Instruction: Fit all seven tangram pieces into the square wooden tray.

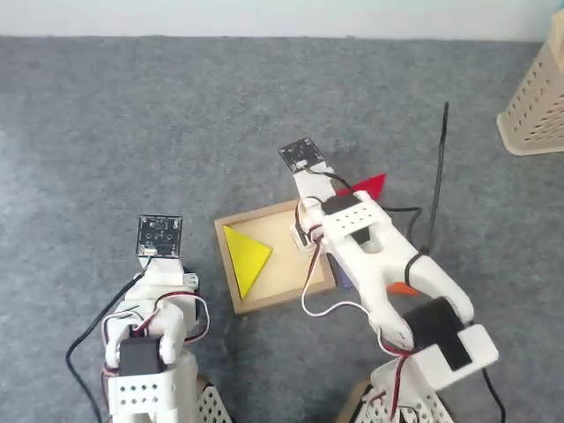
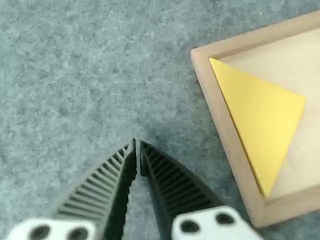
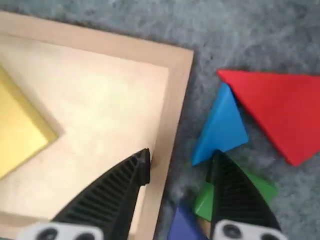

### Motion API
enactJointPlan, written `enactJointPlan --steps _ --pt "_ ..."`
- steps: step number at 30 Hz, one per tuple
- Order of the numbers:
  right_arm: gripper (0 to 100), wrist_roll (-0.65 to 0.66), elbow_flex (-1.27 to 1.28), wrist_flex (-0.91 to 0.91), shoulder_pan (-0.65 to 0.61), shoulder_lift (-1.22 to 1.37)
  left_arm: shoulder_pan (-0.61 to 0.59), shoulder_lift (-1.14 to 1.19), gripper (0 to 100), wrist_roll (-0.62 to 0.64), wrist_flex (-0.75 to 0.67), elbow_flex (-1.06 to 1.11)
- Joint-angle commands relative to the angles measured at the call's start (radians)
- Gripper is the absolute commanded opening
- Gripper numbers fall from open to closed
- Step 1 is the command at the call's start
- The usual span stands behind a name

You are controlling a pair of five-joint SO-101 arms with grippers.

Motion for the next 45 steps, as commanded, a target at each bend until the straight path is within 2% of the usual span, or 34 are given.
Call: enactJointPlan --steps 1,6,18,26,28,34,39,45 --pt "15.1 -0.006 -0.044 0.013 0.012 0.021 0.003 -0.015 1 0.008 0.002 -0.012" --pt "0.5 -0.006 -0.049 0.013 0.061 0.033 0.003 -0.015 1 0.008 0.002 -0.012" --pt "0.6 -0.041 -0.087 0.015 0.291 0.035 0.003 -0.015 1 0.008 0.002 -0.012" --pt "0.7 -0.02 -0.109 0.03 0.295 0.019 0.003 -0.015 1 0.008 0.002 -0.012" --pt "2.8 -0.02 -0.14 0.087 0.3 -0.01 0.003 -0.015 1 0.008 0.002 -0.012" --pt "17.8 -0.02 -0.153 0.217 0.3 -0.15 0.003 -0.015 1 0.008 0.002 -0.012" --pt "18.0 -0.015 -0.153 0.289 0.3 -0.225 0.003 -0.015 1 0.008 0.002 -0.012" --pt "18.0 0.104 -0.092 0.412 0.3 -0.248 0.003 -0.015 1 0.008 0.002 -0.012"
